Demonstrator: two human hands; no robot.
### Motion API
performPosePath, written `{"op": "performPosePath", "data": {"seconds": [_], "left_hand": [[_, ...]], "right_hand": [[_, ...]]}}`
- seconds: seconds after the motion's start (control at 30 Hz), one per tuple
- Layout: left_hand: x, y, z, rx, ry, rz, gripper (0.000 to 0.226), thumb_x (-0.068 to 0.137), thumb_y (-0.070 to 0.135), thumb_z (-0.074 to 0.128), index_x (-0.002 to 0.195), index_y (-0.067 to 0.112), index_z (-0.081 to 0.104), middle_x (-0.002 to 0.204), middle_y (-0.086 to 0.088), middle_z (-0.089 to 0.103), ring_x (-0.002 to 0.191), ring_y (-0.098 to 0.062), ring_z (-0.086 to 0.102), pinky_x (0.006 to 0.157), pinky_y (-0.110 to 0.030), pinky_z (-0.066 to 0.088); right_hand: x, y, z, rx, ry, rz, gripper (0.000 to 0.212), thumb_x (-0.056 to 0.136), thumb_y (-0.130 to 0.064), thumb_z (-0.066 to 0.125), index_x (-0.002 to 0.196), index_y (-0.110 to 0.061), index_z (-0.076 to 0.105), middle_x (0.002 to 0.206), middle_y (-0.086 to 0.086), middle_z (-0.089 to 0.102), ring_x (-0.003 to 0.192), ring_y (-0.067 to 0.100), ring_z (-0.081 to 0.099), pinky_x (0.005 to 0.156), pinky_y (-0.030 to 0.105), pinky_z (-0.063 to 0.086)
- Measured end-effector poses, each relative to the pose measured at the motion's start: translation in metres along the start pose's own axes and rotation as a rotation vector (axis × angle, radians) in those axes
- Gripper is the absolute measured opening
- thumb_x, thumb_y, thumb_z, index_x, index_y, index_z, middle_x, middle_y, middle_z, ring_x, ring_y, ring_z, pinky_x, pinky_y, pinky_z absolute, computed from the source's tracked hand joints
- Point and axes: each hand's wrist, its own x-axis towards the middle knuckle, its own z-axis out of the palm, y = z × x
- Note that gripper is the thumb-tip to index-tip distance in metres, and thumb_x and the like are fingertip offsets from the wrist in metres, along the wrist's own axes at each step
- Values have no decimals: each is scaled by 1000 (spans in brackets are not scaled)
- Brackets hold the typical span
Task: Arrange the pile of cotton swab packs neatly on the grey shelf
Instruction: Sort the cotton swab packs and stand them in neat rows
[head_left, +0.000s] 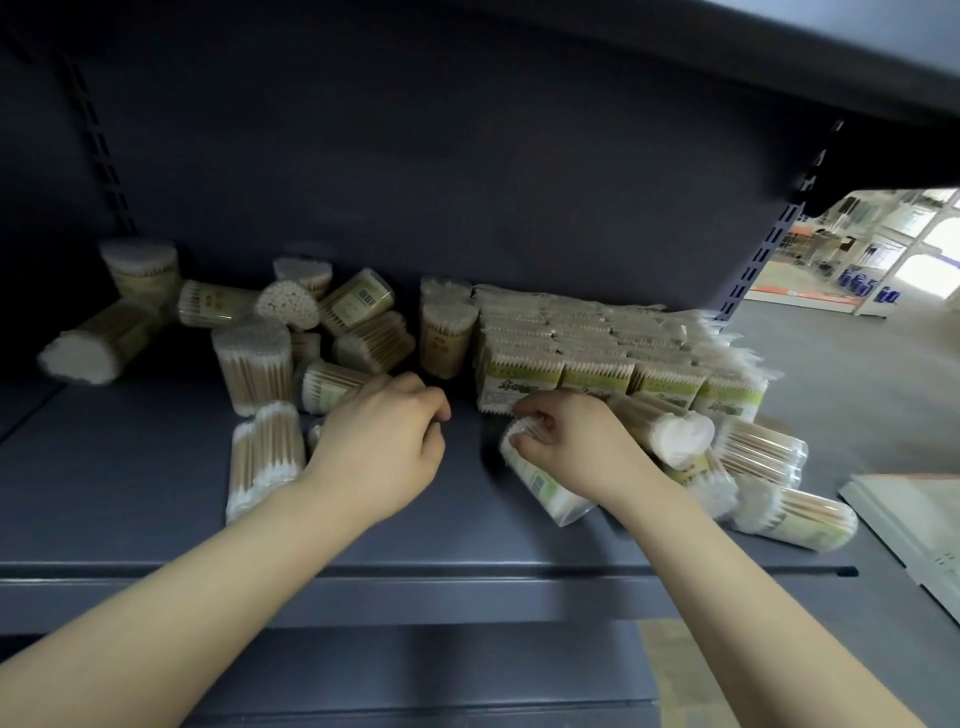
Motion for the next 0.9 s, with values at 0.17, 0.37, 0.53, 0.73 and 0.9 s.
{"op": "performPosePath", "data": {"seconds": [0.17,0.37,0.53,0.73,0.9], "left_hand": [[-1,-4,-2,28,0,-12,11,76,8,63,85,12,68,84,-4,64,78,-30,58,62,-35,46],[-1,-11,-8,77,2,-40,10,76,7,63,84,10,68,81,-6,64,77,-31,57,60,-30,38],[-1,-11,-11,95,-20,-64,15,80,13,56,89,13,68,87,-5,64,84,-29,57,64,-30,39],[1,-3,-14,97,-73,-99,22,85,22,57,104,16,65,97,-3,63,95,-26,55,67,-26,30],[3,0,-13,90,-170,-90,65,75,70,30,111,25,62,106,7,61,101,-16,53,78,-26,39]], "right_hand": [[9,-5,10,41,32,-39,34,83,-26,61,117,-20,61,116,6,62,105,21,56,77,19,34],[14,-9,2,62,36,-66,27,80,-21,66,106,-16,67,104,3,66,98,17,58,66,15,31],[13,-8,-11,119,70,-63,20,80,-18,66,100,-16,68,96,4,67,91,19,59,75,22,38],[15,-6,-24,282,114,-51,15,80,-19,67,95,-19,67,94,1,67,86,17,60,78,25,44],[16,-10,-39,558,149,-48,13,77,-13,70,81,-24,63,87,-10,65,82,7,60,75,20,47]]}}
